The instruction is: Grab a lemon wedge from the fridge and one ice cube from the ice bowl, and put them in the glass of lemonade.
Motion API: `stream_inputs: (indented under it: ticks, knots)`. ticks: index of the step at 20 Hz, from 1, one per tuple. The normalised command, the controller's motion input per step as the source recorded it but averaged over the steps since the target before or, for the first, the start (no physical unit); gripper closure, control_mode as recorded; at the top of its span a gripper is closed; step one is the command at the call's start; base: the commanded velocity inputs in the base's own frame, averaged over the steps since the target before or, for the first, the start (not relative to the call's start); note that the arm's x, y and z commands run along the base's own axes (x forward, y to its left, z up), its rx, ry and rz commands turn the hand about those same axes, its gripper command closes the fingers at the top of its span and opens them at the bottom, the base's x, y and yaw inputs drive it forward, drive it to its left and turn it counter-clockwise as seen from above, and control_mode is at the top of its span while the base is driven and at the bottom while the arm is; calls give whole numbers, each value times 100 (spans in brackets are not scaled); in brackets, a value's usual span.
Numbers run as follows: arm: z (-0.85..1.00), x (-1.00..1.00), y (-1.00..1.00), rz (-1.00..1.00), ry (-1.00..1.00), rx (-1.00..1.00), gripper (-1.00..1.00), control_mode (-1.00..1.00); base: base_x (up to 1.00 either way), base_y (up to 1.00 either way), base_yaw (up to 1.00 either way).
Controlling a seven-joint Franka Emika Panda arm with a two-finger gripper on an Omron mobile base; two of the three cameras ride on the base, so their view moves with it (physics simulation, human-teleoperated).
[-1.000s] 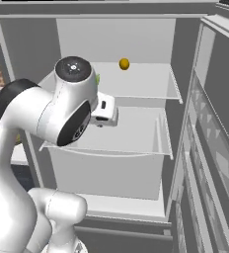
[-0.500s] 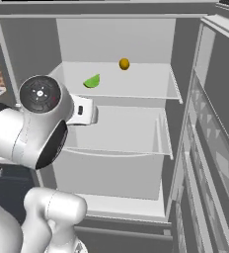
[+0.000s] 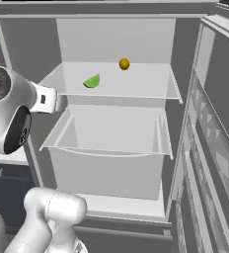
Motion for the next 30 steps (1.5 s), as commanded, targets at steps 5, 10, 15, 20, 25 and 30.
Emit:
stream_inputs:
  ticks: [5,10,15,20,25,30]
  knots:
    - [23,84,12,-3,0,5,-100,-100,0,0,0]
    - [11,60,-3,-2,5,1,-100,-100,0,0,0]
    - [-1,16,-7,0,0,-7,-100,-100,0,0,0]
    - [0,50,0,0,-1,-18,-100,-100,0,0,0]
    - [0,59,-6,0,0,-16,-100,-100,0,0,0]
    - [-10,48,-48,0,0,-2,-100,-100,0,0,0]
